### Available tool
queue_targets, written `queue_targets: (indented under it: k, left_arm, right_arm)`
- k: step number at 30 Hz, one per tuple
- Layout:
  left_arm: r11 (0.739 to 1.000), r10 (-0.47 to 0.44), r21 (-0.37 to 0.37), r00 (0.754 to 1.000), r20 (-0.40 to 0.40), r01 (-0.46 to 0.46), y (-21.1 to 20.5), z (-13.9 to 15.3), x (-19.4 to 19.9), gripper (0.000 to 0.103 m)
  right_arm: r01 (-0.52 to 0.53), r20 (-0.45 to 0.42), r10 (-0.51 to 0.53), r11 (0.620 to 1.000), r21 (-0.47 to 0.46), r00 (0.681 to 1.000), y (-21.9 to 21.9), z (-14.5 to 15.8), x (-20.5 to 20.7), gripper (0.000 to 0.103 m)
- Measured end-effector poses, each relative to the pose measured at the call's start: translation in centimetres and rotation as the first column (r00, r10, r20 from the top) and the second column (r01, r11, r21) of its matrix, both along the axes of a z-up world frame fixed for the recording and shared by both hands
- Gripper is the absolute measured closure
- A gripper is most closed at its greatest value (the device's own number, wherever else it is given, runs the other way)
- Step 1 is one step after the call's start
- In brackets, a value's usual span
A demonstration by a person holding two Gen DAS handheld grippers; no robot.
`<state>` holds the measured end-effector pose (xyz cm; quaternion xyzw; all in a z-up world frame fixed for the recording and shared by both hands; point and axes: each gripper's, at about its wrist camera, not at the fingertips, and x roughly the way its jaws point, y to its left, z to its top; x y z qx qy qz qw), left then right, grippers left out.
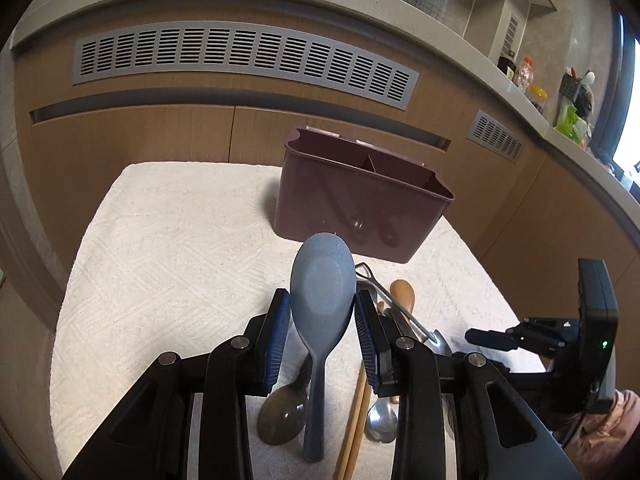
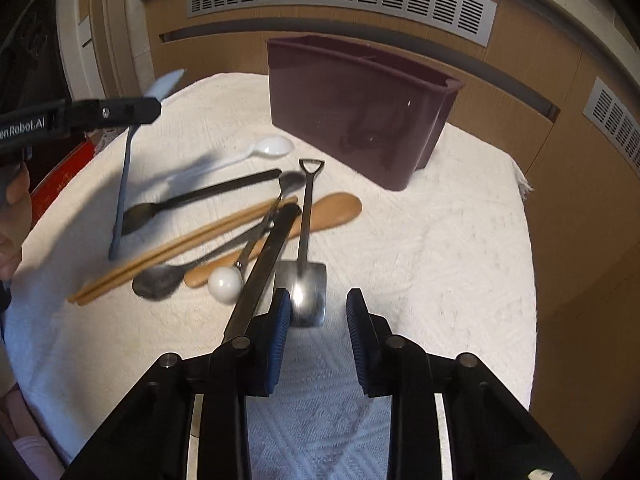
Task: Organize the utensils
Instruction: 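Lift the rice paddle into the caddy with the left tool while the right tool carries the spatula there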
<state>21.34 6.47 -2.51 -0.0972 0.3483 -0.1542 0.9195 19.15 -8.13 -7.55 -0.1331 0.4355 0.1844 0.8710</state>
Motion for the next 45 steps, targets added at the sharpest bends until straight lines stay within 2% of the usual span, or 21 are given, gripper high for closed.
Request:
queue_targets:
  k: [2,6,11,14,19,23,24,28,33,39,45]
  left_arm:
    - [1.000,0.006,-0.006,1.000,-0.002,-0.006,0.0,0.0,-0.1,0.069]
    - [1.000,0.017,-0.006,1.000,0.000,-0.017,0.1,0.1,-0.5,0.069]
    - [1.000,0.022,-0.001,1.000,0.009,-0.022,-0.1,0.3,-0.8,0.069]
    - [1.000,0.027,-0.008,1.000,0.012,-0.027,0.2,0.3,-0.8,0.069]
    - [0.999,0.034,-0.036,0.999,0.010,-0.034,0.8,0.1,-0.8,0.069]
    - [0.998,0.040,-0.051,0.999,0.008,-0.040,1.3,-0.1,-0.8,0.069]
    - [0.998,0.040,-0.052,0.999,0.007,-0.040,1.4,-0.1,-0.8,0.069]
    - [0.998,0.045,-0.053,0.999,0.014,-0.044,1.4,0.1,-1.0,0.069]
    - [0.998,0.048,-0.050,0.998,0.032,-0.046,1.0,0.9,-1.9,0.069]
    - [0.998,0.033,-0.047,0.998,0.051,-0.031,-0.3,2.2,-2.9,0.069]
    - [0.999,0.020,-0.027,0.996,0.084,-0.018,-1.5,3.8,-4.0,0.069]
  right_arm:
    - [-0.006,-0.002,0.006,1.000,-0.003,1.000,0.2,-0.1,0.2,0.076]
    - [0.013,0.062,-0.013,1.000,-0.006,0.998,1.1,0.6,1.7,0.076]
    - [-0.026,0.047,0.025,0.999,0.035,0.999,3.0,1.4,6.3,0.076]
    - [-0.026,0.065,0.027,1.000,-0.012,0.997,4.7,0.9,9.0,0.076]
    - [0.010,-0.022,-0.009,1.000,0.026,1.000,6.0,-0.8,12.6,0.076]
    - [0.038,-0.086,-0.032,0.996,0.080,0.996,6.2,-1.6,13.8,0.076]
    - [0.028,-0.085,-0.021,0.996,0.080,0.996,6.4,-1.5,13.7,0.082]
    - [0.004,-0.061,0.003,0.995,0.103,0.998,6.1,-0.6,12.2,0.082]
    - [0.046,0.051,-0.057,0.981,0.188,0.997,2.8,3.3,7.9,0.082]
    - [0.072,0.194,-0.122,0.966,0.248,0.973,0.1,8.0,1.8,0.082]
    - [0.053,0.255,-0.123,0.963,0.266,0.959,-0.9,9.9,-1.8,0.082]
